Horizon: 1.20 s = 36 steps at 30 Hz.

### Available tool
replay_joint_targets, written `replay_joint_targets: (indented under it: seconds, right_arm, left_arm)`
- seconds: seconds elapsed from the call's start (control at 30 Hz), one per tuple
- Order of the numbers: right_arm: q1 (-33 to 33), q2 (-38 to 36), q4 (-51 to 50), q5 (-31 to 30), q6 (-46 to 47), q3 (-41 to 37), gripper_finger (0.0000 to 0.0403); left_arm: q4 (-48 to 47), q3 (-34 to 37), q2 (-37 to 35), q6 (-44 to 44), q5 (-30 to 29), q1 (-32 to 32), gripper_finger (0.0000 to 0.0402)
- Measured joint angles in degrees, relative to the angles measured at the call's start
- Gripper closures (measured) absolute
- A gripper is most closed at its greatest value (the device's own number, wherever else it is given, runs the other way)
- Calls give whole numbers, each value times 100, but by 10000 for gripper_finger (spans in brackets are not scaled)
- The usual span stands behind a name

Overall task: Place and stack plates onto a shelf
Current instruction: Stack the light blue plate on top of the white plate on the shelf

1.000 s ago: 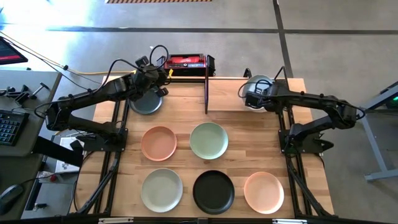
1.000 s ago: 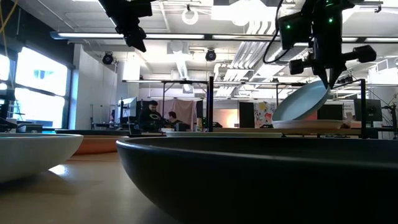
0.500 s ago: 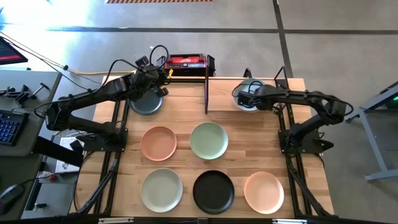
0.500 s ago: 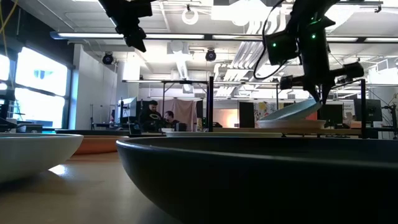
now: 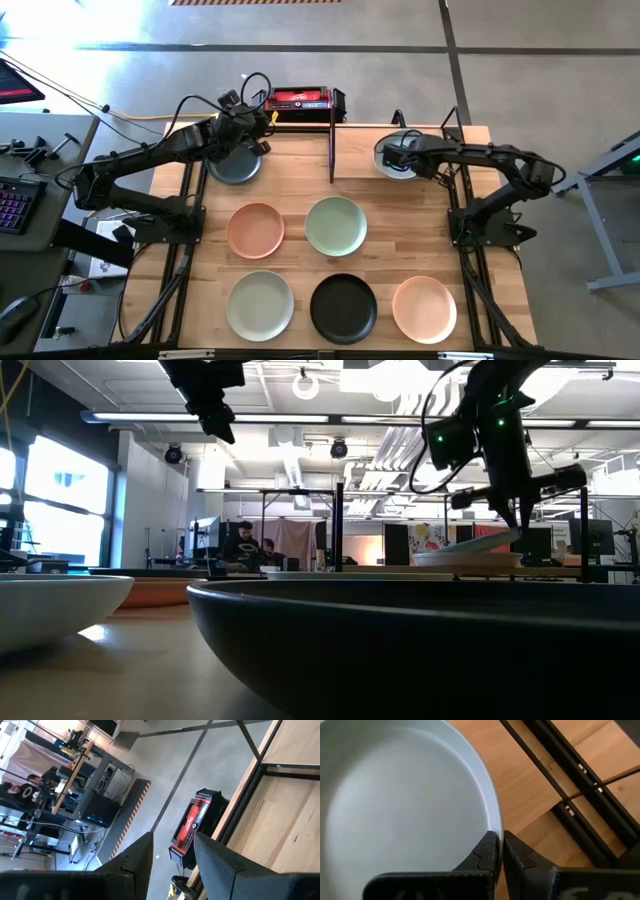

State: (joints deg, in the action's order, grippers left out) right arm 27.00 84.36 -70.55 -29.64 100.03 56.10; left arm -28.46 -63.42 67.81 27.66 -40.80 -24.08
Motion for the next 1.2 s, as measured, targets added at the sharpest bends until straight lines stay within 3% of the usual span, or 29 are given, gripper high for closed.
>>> replay_joint_targets:
  seconds: [0.2,1.2]
  right_arm:
    - [208,0,163,319,-473,0,402]
    - [228,-2,682,371,-516,0,402]
  left_arm:
    - [2,0,0,0,136,0,268]
    - [-18,0,0,258,123,0,268]
